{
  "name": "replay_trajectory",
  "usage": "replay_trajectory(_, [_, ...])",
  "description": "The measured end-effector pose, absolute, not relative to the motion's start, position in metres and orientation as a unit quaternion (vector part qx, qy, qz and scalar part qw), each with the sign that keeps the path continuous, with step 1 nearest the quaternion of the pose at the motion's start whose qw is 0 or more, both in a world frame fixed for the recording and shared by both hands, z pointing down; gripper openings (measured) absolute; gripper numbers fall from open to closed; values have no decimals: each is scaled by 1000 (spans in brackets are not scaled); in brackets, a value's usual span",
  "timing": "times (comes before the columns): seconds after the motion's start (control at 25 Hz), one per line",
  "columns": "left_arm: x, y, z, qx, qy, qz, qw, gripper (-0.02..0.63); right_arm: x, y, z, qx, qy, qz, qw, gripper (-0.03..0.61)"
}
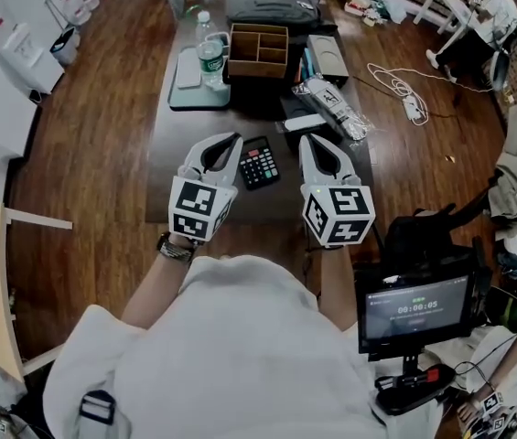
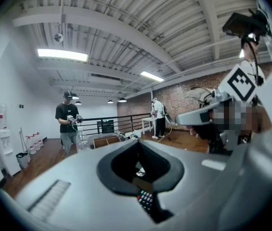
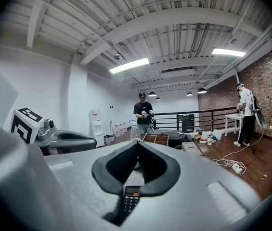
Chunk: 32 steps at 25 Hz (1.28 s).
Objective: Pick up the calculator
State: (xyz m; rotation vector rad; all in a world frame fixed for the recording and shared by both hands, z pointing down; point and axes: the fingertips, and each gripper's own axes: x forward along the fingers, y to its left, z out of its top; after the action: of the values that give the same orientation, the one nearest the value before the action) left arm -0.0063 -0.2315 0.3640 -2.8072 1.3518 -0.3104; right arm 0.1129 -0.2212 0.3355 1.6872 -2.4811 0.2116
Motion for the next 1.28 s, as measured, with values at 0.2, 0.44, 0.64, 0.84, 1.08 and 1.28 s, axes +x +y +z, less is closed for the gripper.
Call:
replay_trajectory(0.2, [-5, -233, 363, -900, 425, -95, 7, 6, 111, -225, 332, 561, -822, 67, 71, 2])
replay_trajectory(0.44, [-9, -230, 367, -900, 423, -101, 1, 6, 99, -221, 332, 536, -839, 66, 68, 2])
replay_trajectory(0.64, [-19, -228, 377, -902, 416, -114, -12, 7, 97, -219, 345, 560, -819, 68, 108, 25])
replay_trajectory(0.84, [-39, -225, 394, -900, 412, -137, -36, 29, 102, -208, 364, 575, -801, 100, 133, 58])
replay_trajectory(1.08, [-44, -226, 415, -903, 401, -142, -62, 50, 109, -201, 383, 593, -781, 109, 162, 98])
replay_trajectory(1.28, [-43, -234, 435, -899, 403, -155, -81, 84, 102, -217, 401, 570, -794, 131, 163, 117])
